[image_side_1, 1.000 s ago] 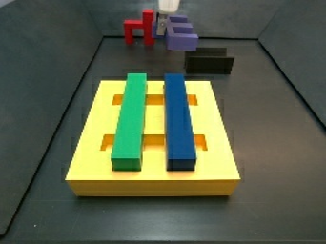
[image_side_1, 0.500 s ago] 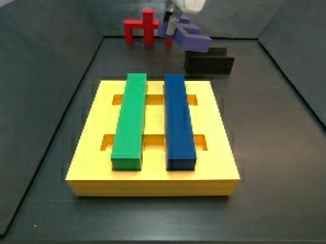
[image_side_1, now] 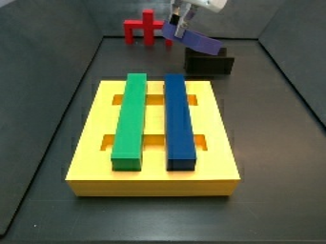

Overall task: Pick up the purple object. Move up. Place the purple object on the fixture. Regrasp the purple object. Move to above the board. Insert the purple object.
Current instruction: Place the purple object on the fixture.

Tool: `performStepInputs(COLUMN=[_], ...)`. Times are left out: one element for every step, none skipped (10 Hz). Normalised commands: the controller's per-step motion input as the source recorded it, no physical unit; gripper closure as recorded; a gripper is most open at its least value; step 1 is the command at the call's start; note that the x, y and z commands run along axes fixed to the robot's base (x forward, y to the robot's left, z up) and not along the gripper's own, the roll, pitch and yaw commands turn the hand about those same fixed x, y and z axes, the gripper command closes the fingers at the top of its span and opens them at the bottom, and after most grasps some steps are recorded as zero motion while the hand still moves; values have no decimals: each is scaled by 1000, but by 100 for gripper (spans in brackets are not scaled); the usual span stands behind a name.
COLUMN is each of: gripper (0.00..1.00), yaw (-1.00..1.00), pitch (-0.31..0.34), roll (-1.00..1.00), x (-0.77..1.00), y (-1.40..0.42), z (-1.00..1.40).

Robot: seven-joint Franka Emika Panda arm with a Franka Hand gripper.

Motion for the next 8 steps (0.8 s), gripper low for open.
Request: performStepInputs(gripper=[100, 100, 100, 100, 100, 100, 100, 100], yaw=[609, 606, 549, 411, 411, 446, 494, 549], pitch=[434, 409, 369, 377, 340, 306, 269, 157], roll=[-480, -471, -449, -440, -486, -531, -589, -526], x=[143, 103, 120, 246, 220, 177, 37, 29], y=[-149, -49, 0, 106, 140, 123, 183, 151], z=[111, 217, 294, 329, 246, 186, 220, 169])
